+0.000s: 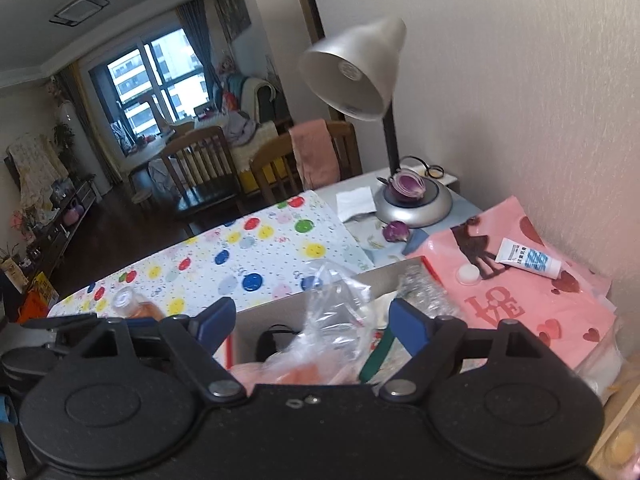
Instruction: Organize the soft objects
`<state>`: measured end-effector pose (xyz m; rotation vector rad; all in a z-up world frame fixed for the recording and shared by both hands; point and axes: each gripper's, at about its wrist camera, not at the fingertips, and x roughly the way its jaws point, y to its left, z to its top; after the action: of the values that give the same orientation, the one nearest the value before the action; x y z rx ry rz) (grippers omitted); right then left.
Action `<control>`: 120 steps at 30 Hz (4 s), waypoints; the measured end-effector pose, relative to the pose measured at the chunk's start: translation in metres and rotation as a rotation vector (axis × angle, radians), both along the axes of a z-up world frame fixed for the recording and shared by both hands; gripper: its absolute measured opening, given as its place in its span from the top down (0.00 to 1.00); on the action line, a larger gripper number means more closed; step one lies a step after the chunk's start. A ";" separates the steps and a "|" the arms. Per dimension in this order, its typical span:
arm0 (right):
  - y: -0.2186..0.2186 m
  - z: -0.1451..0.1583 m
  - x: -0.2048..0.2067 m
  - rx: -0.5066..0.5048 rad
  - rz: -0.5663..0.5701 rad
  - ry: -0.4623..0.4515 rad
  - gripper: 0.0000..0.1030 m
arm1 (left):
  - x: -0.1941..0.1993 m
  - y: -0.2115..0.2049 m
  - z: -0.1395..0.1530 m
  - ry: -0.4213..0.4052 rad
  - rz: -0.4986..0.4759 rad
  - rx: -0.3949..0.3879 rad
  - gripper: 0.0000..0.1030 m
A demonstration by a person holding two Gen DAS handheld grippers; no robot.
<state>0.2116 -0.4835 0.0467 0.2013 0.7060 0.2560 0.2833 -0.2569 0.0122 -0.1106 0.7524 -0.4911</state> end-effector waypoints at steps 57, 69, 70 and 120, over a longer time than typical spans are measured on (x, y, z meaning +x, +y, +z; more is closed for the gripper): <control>0.145 -0.013 -0.177 -0.048 0.016 -0.252 0.00 | -0.208 0.127 0.025 -0.255 0.145 0.040 0.00; 0.146 -0.014 -0.177 -0.054 0.010 -0.262 0.00 | -0.214 0.126 0.026 -0.297 0.165 0.059 0.00; 0.145 -0.014 -0.177 -0.054 0.010 -0.262 0.00 | -0.214 0.127 0.026 -0.298 0.167 0.055 0.00; 0.153 -0.016 -0.185 -0.061 -0.026 -0.263 0.00 | -0.218 0.127 0.030 -0.329 0.154 0.012 0.00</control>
<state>0.0262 -0.3308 0.0304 0.1154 0.4497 0.2306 0.0653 -0.1300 0.0421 -0.0733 0.4210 -0.3468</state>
